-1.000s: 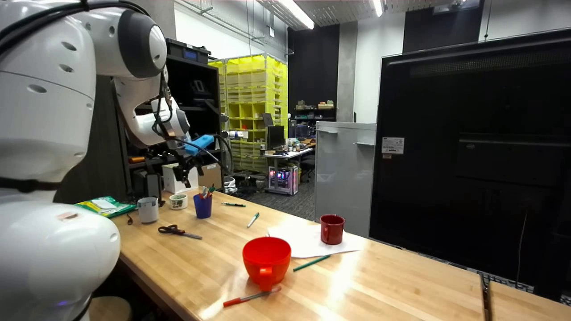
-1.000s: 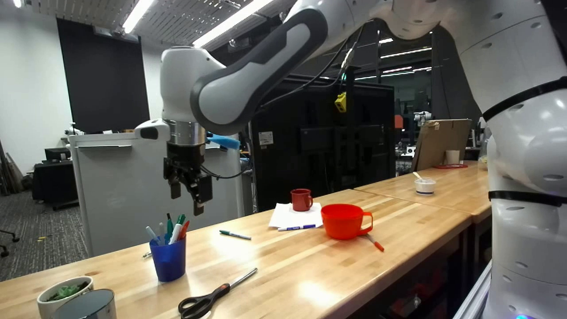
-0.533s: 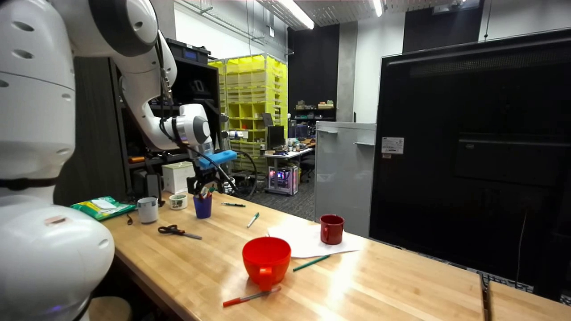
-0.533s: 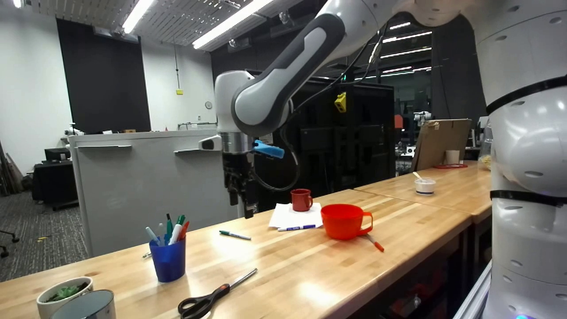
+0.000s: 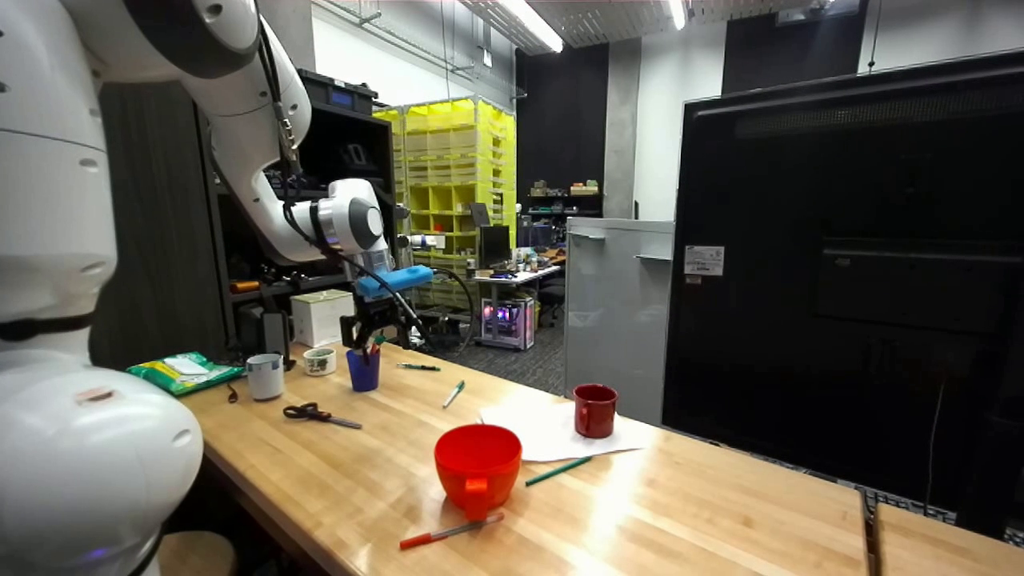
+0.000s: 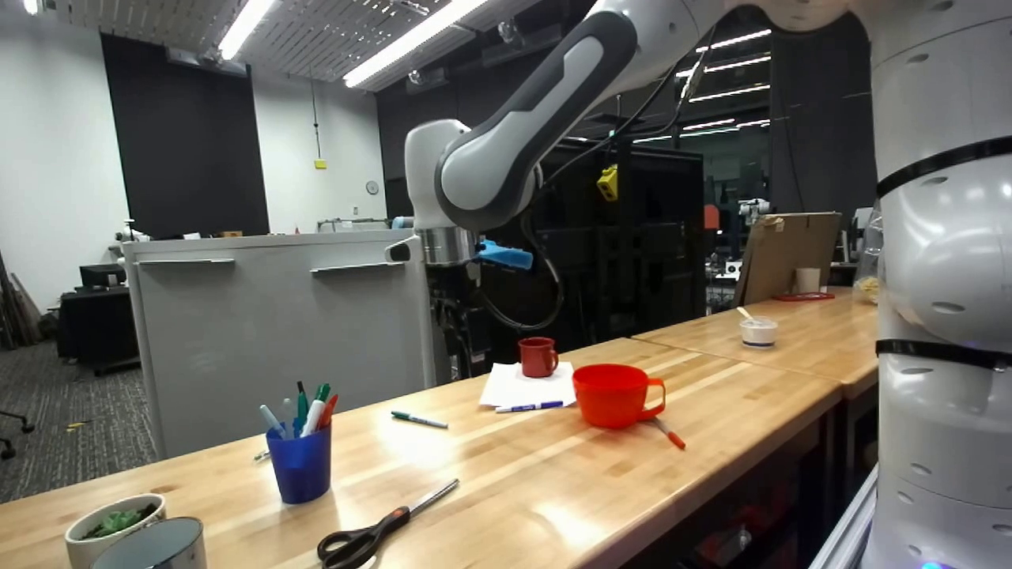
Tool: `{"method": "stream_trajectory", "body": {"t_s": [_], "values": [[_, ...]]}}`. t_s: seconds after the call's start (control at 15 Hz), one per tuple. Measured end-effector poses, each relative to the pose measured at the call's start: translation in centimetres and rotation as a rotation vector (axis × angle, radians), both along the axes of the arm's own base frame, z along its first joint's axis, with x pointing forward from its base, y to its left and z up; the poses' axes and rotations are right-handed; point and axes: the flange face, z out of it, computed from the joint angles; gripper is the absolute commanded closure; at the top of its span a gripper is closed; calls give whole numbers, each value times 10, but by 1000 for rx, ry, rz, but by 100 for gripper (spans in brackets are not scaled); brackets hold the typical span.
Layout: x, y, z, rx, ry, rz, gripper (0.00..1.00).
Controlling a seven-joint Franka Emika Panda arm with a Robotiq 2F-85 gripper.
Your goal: Move the marker to the blue cup
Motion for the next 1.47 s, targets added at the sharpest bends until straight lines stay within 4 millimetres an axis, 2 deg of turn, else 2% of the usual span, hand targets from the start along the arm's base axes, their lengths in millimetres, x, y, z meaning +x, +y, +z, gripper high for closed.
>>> {"method": "stream_trajectory", "body": {"t_s": [0.27, 0.53, 0.87, 1.2, 1.47], "values": [[12, -10, -4, 48, -39, -120, 0], [31, -35, -6, 102, -94, -326, 0], [43, -65, -4, 171, -98, -599, 0], [46, -98, 9, 225, -114, -864, 0], [37, -138, 24, 209, -170, -1086, 0]]}}
